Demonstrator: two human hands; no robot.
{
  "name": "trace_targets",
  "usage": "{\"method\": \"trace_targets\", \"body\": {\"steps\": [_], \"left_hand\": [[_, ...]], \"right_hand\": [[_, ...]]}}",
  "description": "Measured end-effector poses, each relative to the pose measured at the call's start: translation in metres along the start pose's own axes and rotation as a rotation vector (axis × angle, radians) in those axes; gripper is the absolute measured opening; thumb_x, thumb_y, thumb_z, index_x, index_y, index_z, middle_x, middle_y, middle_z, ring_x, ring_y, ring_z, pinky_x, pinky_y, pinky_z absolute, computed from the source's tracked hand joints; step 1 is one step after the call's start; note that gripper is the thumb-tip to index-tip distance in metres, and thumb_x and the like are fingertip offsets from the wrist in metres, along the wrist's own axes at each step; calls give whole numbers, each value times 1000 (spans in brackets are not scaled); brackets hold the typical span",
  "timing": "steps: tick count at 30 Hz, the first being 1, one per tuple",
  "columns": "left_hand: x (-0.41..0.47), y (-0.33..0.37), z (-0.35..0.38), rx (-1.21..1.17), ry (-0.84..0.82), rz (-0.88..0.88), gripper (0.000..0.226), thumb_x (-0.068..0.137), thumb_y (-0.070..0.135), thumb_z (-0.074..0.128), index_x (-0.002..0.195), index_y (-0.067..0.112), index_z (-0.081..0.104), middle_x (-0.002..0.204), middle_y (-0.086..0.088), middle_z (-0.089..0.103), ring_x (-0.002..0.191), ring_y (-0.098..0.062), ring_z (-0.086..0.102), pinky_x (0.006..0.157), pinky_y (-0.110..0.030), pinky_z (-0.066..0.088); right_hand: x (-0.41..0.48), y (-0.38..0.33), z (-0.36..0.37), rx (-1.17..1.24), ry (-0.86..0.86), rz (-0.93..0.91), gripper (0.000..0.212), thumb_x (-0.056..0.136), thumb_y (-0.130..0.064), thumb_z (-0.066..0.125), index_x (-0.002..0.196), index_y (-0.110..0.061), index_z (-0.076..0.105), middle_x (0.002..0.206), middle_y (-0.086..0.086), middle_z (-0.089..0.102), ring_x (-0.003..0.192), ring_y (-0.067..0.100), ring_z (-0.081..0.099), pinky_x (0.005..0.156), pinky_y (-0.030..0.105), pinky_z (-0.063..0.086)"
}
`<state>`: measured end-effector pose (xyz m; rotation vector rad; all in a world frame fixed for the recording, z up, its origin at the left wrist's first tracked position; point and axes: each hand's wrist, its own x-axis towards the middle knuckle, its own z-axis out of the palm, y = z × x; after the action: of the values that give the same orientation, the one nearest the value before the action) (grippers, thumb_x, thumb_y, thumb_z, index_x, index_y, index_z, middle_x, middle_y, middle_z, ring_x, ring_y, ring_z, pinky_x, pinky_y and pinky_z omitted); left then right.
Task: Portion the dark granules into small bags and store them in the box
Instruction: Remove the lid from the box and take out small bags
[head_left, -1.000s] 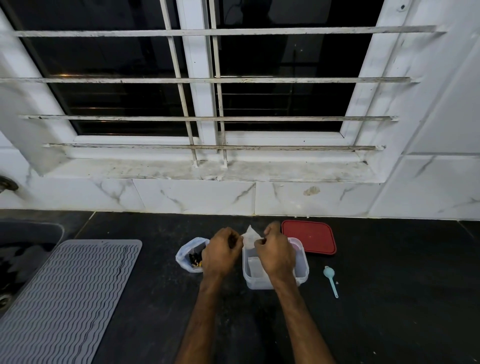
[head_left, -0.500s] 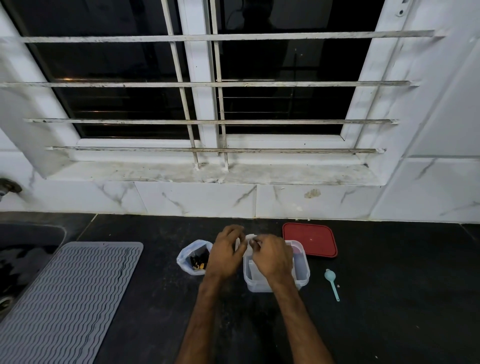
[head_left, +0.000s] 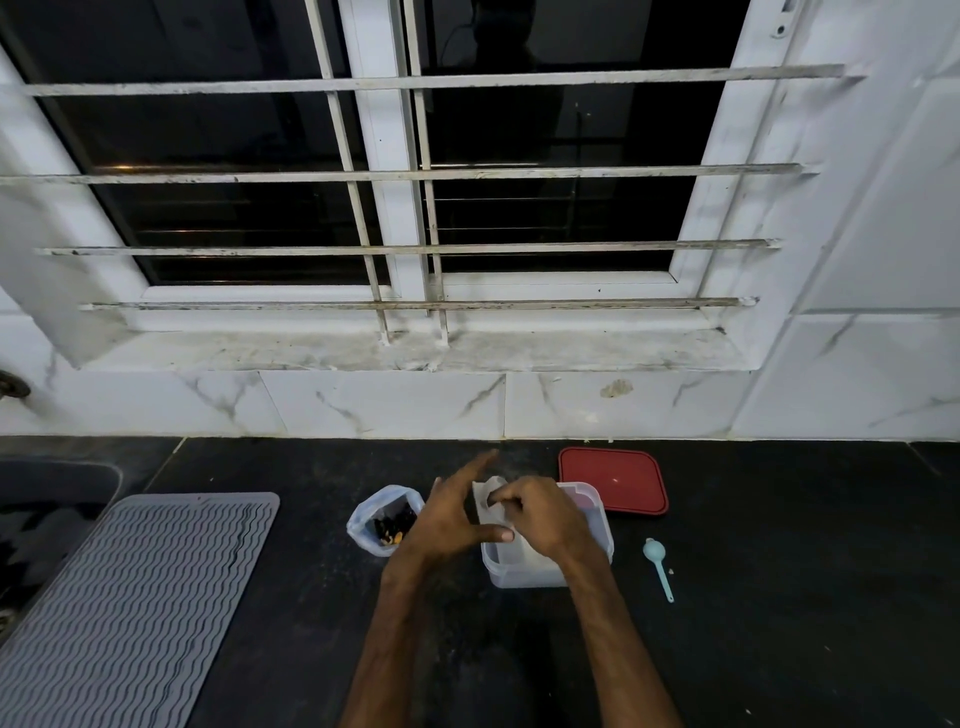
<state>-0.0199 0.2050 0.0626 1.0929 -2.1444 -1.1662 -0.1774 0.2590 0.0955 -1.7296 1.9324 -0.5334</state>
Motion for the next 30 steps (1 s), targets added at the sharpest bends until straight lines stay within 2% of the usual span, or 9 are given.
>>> {"method": "trace_targets", "body": {"steps": [1, 3, 7, 9, 12, 15, 20, 25, 30], "left_hand": [[1, 0, 1, 65, -2, 0, 89, 64, 45, 86, 141, 42, 41, 141, 19, 52, 134, -3, 45, 120, -47, 23], [0, 2, 5, 147, 64, 1, 74, 68, 39, 85, 134, 38, 50, 134, 15, 59, 128, -7, 51, 118, -55, 21], [-3, 7, 5, 186, 189, 37, 49, 80, 36, 76, 126, 33, 60, 121, 16, 67, 117, -5, 59, 119, -57, 13], [-5, 8, 2, 173, 243, 28, 43, 82, 38, 73, 123, 33, 62, 119, 16, 68, 114, -5, 61, 120, -55, 12], [-7, 7, 1, 122, 305, 40, 48, 79, 50, 67, 124, 35, 60, 118, 22, 67, 113, -2, 61, 119, -54, 16], [-9, 5, 2, 85, 349, 60, 59, 78, 55, 58, 132, 30, 53, 117, 23, 66, 114, -2, 61, 120, -51, 15], [-10, 26, 5, 171, 304, 149, 50, 83, 36, 45, 132, 28, 53, 114, 16, 70, 114, -6, 62, 123, -47, 6], [-2, 28, 7, 321, 270, 215, 43, 87, 15, 51, 129, 19, 60, 128, 8, 65, 119, -13, 62, 122, -52, 9], [-4, 4, 10, 302, 245, 153, 57, 82, 28, 72, 136, 27, 53, 131, 8, 63, 128, -8, 53, 121, -56, 9]], "right_hand": [[-1, -1, -2, -6, -14, -8, 24, 98, -20, 57, 117, -18, 71, 115, 2, 70, 103, 17, 65, 93, 26, 50], [3, -5, -3, -42, -43, -26, 23, 96, -22, 57, 114, -18, 71, 111, 4, 70, 103, 21, 65, 93, 32, 51], [10, -13, -3, -41, -47, 90, 28, 93, -38, 62, 116, -23, 68, 111, 0, 69, 103, 20, 64, 97, 39, 51], [9, -12, -6, -49, 10, 63, 26, 95, -36, 59, 113, -21, 69, 109, 0, 69, 99, 17, 64, 94, 36, 52], [5, -9, -10, -52, 78, -11, 23, 97, -30, 57, 113, -21, 71, 110, -1, 66, 101, 15, 62, 90, 27, 50], [2, -6, -9, 86, -49, -87, 28, 96, -38, 57, 116, -24, 71, 117, -4, 65, 107, 12, 60, 91, 24, 46], [-6, -17, -1, 215, -186, -51, 48, 98, -56, 39, 130, -27, 61, 131, -6, 60, 115, 10, 57, 94, 21, 41], [-7, -17, 2, 137, -166, 28, 73, 88, -74, 21, 132, -28, 56, 133, -1, 61, 118, 18, 59, 103, 40, 47], [-5, -12, -2, 240, -147, 53, 78, 82, -80, 23, 123, -28, 64, 121, -3, 69, 108, 13, 64, 98, 38, 52]]}}
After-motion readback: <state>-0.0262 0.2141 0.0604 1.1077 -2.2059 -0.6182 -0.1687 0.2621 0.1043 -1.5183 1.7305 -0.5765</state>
